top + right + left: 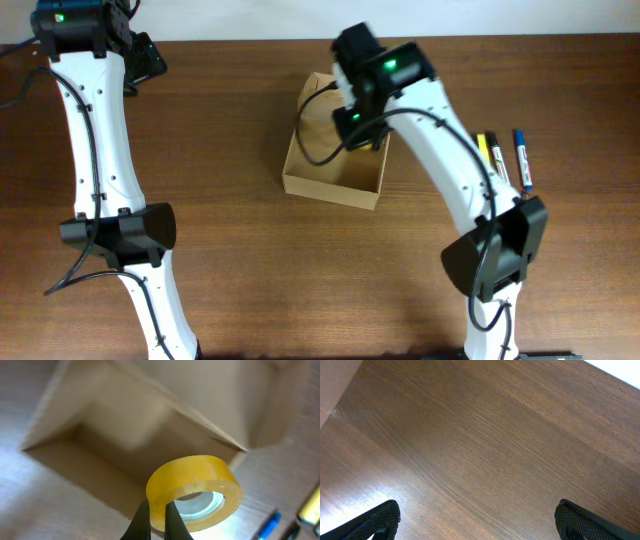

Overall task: Pack container
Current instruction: 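Carry the tape roll left into the box and release it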

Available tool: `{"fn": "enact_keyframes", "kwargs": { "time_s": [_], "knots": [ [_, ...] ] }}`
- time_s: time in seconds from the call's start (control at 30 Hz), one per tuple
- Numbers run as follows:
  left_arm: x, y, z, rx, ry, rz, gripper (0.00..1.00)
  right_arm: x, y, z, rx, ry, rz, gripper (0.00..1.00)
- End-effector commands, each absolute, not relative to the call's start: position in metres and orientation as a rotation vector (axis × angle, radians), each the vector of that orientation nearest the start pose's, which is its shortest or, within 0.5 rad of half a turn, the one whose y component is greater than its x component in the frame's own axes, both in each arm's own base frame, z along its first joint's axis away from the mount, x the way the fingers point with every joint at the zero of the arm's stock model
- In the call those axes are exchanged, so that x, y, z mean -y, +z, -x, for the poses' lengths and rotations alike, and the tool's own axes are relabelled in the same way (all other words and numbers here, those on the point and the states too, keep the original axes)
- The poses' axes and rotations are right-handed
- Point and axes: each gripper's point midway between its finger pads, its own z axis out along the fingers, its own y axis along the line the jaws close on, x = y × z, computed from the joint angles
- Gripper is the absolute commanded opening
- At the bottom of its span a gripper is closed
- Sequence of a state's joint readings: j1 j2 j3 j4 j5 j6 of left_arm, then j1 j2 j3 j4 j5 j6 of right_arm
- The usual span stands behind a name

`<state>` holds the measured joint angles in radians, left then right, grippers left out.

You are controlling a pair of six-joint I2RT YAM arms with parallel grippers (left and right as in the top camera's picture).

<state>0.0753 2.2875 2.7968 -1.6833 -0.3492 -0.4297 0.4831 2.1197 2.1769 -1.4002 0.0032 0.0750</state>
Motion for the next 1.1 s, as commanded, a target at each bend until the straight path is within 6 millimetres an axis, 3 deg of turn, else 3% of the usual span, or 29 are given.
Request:
{"fn": "enact_keyframes", "kwargs": {
  "time_s": [0.0, 0.23, 0.83, 0.97, 1.0, 1.07],
  "knots": [
    [-0.098, 0.270, -0.464, -2.548, 0.386, 0.759, 1.00, -0.225, 0.190, -0.404, -2.769, 0.095, 0.691, 0.04],
    [-0.098, 0.270, -0.464, -2.548, 0.386, 0.759, 1.00, -0.247, 0.176, -0.403, -2.720, 0.109, 0.875, 0.04],
    [-0.098, 0.270, -0.464, -2.548, 0.386, 0.759, 1.00, -0.257, 0.077, -0.400, -2.928, 0.117, 0.950, 0.04],
    [-0.098, 0.270, -0.464, -2.548, 0.386, 0.759, 1.00, -0.256, 0.066, -0.398, -2.952, 0.109, 0.956, 0.04],
    [-0.098, 0.270, -0.464, -2.548, 0.386, 0.759, 1.00, -0.256, 0.065, -0.398, -2.953, 0.108, 0.956, 0.17],
    [-0.098, 0.270, -0.464, -2.548, 0.386, 0.759, 1.00, -0.256, 0.065, -0.399, -2.953, 0.108, 0.955, 0.54]
  ]
}}
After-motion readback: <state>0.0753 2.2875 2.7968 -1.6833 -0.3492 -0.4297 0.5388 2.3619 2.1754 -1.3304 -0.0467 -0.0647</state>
